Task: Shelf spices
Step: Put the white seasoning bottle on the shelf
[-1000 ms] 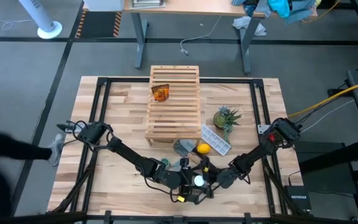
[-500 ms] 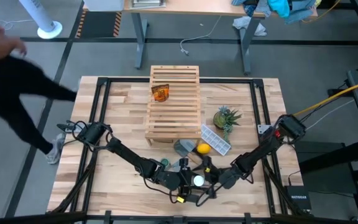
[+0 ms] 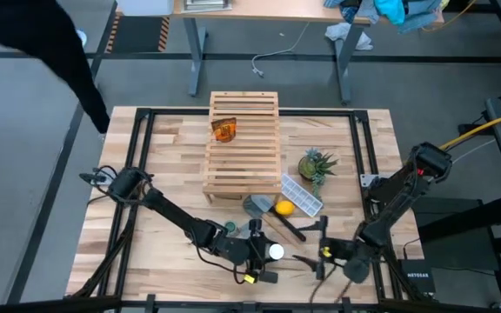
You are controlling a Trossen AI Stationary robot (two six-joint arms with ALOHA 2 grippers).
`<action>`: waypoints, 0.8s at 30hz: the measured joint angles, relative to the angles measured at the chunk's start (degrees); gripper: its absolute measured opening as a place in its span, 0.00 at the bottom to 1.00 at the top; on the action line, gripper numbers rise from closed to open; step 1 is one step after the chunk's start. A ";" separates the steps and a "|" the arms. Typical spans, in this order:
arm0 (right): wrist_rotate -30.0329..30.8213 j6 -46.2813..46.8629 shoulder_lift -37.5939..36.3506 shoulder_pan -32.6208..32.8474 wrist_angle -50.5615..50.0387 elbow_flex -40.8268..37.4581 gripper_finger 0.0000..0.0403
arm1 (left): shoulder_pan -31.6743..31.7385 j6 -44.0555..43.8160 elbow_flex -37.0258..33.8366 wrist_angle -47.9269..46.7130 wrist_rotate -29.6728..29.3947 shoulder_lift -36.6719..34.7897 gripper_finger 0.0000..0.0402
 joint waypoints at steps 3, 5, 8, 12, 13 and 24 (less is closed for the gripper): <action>4.49 1.27 -0.17 2.75 -1.10 0.00 0.94 | 0.46 1.28 0.07 0.80 -0.21 -2.72 0.45; 6.24 2.08 -0.17 3.83 -1.54 0.00 0.94 | 0.84 2.07 0.09 0.32 -0.20 -4.32 0.45; 6.48 4.38 -0.17 4.09 -2.97 0.00 0.94 | 1.78 4.19 0.07 -0.15 -0.24 -7.07 0.45; 6.29 7.45 0.00 4.00 -4.90 0.00 0.94 | 3.63 6.45 0.11 -1.12 -0.60 -11.83 0.45; 6.27 7.83 0.19 4.00 -5.34 0.00 0.94 | 4.17 6.72 0.13 -1.96 -0.84 -13.02 0.45; 6.51 12.69 5.03 4.00 -5.79 -0.02 0.94 | 15.16 7.60 0.20 -12.70 -1.47 -25.24 0.45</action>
